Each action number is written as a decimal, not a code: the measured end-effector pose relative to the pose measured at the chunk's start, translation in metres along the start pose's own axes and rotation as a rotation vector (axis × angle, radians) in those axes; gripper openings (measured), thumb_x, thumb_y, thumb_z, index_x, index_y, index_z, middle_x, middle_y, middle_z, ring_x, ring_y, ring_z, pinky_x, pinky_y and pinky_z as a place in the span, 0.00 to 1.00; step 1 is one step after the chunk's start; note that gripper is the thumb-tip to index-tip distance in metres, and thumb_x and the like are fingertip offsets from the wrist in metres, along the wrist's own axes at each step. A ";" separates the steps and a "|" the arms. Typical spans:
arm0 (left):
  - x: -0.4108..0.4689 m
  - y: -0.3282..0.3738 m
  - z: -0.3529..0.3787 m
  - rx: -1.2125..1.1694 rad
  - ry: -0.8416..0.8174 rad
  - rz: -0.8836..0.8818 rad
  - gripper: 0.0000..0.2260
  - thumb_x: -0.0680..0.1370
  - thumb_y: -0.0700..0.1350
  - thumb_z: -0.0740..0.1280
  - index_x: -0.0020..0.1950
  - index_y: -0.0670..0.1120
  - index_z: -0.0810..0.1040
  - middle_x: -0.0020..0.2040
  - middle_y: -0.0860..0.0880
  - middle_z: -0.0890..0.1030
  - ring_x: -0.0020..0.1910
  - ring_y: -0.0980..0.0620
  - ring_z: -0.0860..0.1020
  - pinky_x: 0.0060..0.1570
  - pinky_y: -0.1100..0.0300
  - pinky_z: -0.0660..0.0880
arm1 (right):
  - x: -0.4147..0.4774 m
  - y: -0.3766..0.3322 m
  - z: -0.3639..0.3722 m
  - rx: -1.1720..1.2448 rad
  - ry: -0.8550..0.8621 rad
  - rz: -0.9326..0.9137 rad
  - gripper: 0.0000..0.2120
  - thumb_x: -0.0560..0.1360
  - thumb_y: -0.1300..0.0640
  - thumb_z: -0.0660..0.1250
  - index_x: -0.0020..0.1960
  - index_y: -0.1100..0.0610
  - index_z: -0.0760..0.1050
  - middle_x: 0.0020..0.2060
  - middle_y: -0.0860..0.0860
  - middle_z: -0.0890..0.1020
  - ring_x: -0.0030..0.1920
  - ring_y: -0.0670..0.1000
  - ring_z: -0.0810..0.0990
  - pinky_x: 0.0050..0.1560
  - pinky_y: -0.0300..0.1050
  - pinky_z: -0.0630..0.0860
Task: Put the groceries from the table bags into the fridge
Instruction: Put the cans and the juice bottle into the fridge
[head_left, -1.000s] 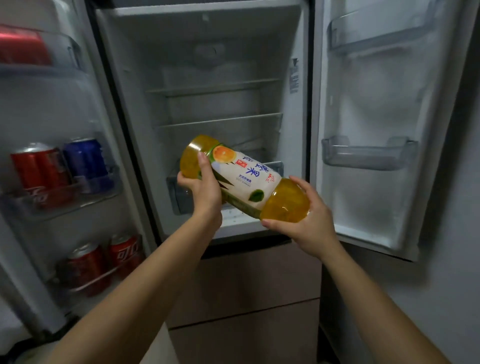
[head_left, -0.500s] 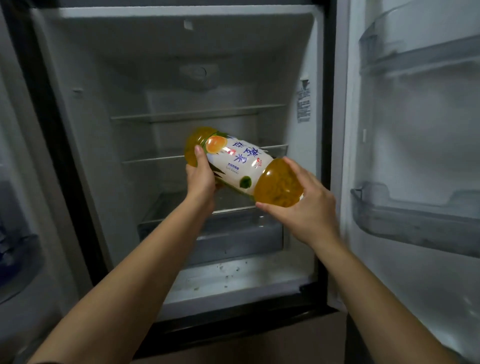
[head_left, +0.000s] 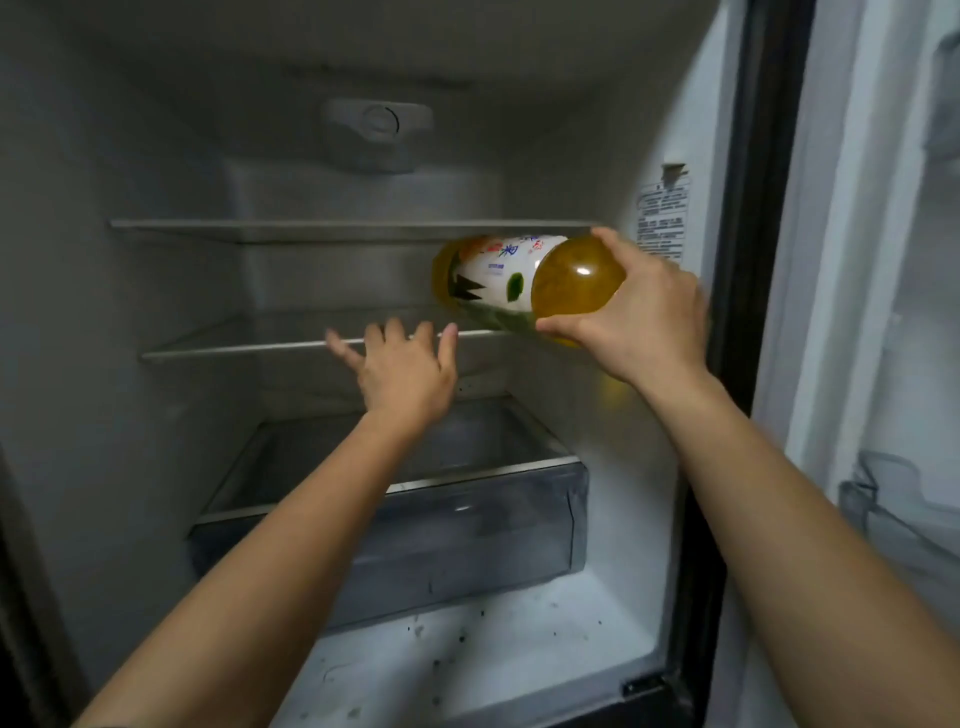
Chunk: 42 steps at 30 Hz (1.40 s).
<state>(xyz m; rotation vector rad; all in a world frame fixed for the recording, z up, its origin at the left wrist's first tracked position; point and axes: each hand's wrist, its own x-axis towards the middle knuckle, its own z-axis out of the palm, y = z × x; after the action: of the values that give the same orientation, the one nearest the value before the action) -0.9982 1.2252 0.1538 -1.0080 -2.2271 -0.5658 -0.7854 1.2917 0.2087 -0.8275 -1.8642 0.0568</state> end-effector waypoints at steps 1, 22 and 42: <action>0.002 -0.002 0.002 0.083 0.030 0.048 0.26 0.82 0.61 0.44 0.63 0.52 0.77 0.60 0.42 0.78 0.65 0.41 0.73 0.71 0.32 0.38 | 0.008 -0.002 0.006 -0.046 -0.007 0.010 0.48 0.61 0.34 0.79 0.75 0.42 0.64 0.63 0.53 0.79 0.63 0.57 0.76 0.59 0.51 0.73; 0.034 -0.042 0.013 0.141 0.257 0.392 0.27 0.82 0.65 0.47 0.52 0.55 0.83 0.46 0.51 0.83 0.40 0.46 0.82 0.36 0.57 0.65 | 0.117 0.004 0.156 -0.072 -0.295 0.170 0.39 0.75 0.42 0.69 0.77 0.62 0.60 0.69 0.63 0.69 0.65 0.64 0.75 0.61 0.52 0.74; 0.002 -0.051 0.003 0.123 0.116 0.278 0.26 0.82 0.61 0.44 0.69 0.50 0.72 0.64 0.45 0.77 0.64 0.44 0.73 0.62 0.46 0.64 | 0.032 0.011 0.123 -0.054 -0.198 0.008 0.31 0.81 0.40 0.57 0.74 0.61 0.63 0.67 0.65 0.70 0.67 0.66 0.71 0.64 0.57 0.70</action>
<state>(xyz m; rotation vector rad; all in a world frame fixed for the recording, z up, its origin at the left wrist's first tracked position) -1.0399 1.1959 0.1466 -1.1644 -1.9527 -0.3503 -0.8884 1.3582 0.1745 -0.8934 -2.0554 0.0964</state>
